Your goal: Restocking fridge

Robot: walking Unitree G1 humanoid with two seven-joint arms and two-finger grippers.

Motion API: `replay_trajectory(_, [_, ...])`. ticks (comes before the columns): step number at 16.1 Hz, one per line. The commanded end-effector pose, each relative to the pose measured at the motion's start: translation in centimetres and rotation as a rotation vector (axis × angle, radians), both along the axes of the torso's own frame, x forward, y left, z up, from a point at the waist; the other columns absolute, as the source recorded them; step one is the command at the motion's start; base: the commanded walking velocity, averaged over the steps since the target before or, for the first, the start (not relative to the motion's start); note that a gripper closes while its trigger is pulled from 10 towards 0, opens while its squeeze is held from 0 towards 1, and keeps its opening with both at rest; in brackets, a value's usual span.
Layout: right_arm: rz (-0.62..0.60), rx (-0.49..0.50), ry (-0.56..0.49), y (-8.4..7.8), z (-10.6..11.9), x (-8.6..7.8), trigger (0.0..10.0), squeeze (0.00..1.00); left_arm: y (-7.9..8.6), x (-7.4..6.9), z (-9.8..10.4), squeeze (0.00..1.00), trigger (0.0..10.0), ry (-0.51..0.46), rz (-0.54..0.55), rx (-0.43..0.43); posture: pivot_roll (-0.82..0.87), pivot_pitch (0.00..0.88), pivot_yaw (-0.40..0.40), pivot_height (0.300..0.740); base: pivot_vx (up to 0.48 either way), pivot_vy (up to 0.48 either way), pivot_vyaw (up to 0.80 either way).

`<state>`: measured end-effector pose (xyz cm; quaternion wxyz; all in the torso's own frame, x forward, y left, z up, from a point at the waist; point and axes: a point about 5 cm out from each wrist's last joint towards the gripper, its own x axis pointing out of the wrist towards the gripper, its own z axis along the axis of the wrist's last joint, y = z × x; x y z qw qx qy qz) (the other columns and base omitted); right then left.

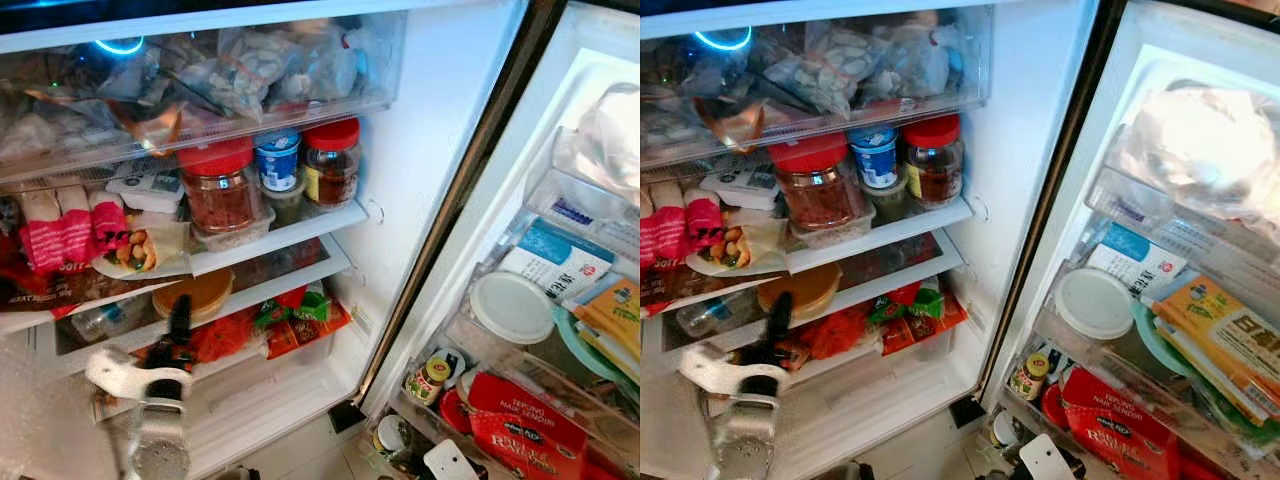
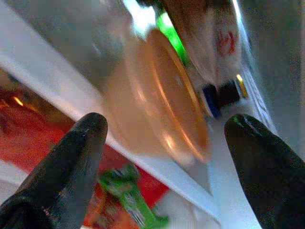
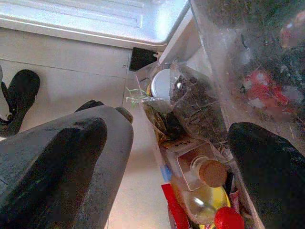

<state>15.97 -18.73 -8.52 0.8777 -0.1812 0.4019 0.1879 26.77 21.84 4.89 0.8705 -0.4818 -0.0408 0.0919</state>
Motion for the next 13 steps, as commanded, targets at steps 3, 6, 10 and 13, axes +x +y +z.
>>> replay_trajectory(3, [0.012, -0.024, 0.113, 0.0, -1.2, -2.6, 10.0, 0.0, -1.9, 0.6, -0.1, 0.0, 10.0, -0.006, -0.086, -0.057, -0.13, 0.07, -0.069, 0.665, 0.0, 0.0, 0.0])
replay_trajectory(6, [0.005, -0.031, 0.119, -0.1, -1.2, -2.5, 10.0, 0.0, -1.9, 1.7, -0.5, 0.0, 10.0, 0.015, -0.102, -0.071, -0.16, 0.058, -0.059, 0.665, 0.0, 0.0, 0.0])
replay_trajectory(10, [-0.003, -0.036, 0.119, -0.4, -1.2, -2.4, 10.0, 0.0, -1.6, 3.8, 0.7, 0.0, 10.0, -0.011, -0.12, -0.055, -0.16, 0.052, -0.059, 0.665, 0.0, 0.0, 0.0])
replay_trajectory(13, [-0.007, -0.043, 0.122, -0.6, -1.2, -2.3, 10.0, 0.0, -0.9, 5.6, 1.1, 0.0, 10.0, 0.002, -0.105, -0.06, -0.17, 0.053, -0.06, 0.665, 0.0, 0.0, 0.0])
